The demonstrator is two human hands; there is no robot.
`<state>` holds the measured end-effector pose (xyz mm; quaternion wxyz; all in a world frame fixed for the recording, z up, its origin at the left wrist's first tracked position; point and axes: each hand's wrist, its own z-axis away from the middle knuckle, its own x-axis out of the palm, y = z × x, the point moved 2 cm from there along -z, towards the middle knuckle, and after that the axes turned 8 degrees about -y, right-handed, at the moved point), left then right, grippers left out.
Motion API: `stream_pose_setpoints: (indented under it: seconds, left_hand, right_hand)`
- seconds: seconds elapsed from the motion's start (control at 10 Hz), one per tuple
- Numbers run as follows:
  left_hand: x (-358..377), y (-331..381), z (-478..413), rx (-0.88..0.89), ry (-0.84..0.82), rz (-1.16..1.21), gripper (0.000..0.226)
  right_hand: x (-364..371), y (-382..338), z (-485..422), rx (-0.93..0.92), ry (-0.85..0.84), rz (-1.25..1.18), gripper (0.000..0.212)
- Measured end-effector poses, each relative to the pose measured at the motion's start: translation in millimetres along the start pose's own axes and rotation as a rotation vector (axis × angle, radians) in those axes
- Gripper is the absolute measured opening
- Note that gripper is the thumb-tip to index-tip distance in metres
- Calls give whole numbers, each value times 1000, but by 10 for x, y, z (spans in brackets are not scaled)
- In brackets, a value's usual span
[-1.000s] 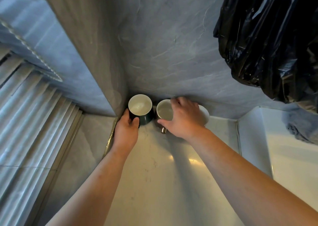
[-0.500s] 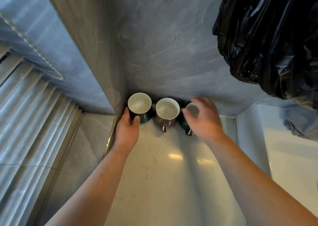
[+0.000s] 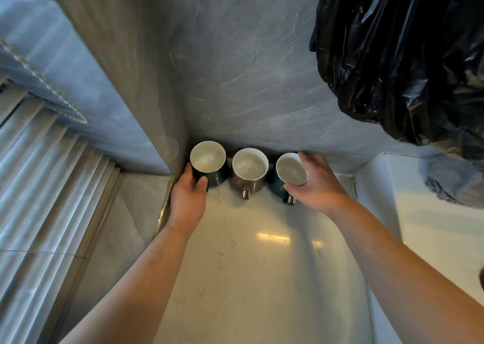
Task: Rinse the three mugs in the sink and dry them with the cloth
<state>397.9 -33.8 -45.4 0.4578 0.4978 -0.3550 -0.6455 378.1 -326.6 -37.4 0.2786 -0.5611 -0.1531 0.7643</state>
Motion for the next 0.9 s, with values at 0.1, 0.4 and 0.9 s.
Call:
stream_pose_setpoints:
  seconds: [0.1,0.4,0.9]
  left_hand:
    - [18,-9,11,3,-2,26,53]
    - [21,-39,5,21,5,18,52]
    - [-60,107,86,-20,-3,-130,36]
  right_hand:
    - [-31,11,-25,-29,-15,4,89]
    - [-32,40,-31,-60,-34,-5,88]
    - [-68,-25,84,-56,-15,-63,84]
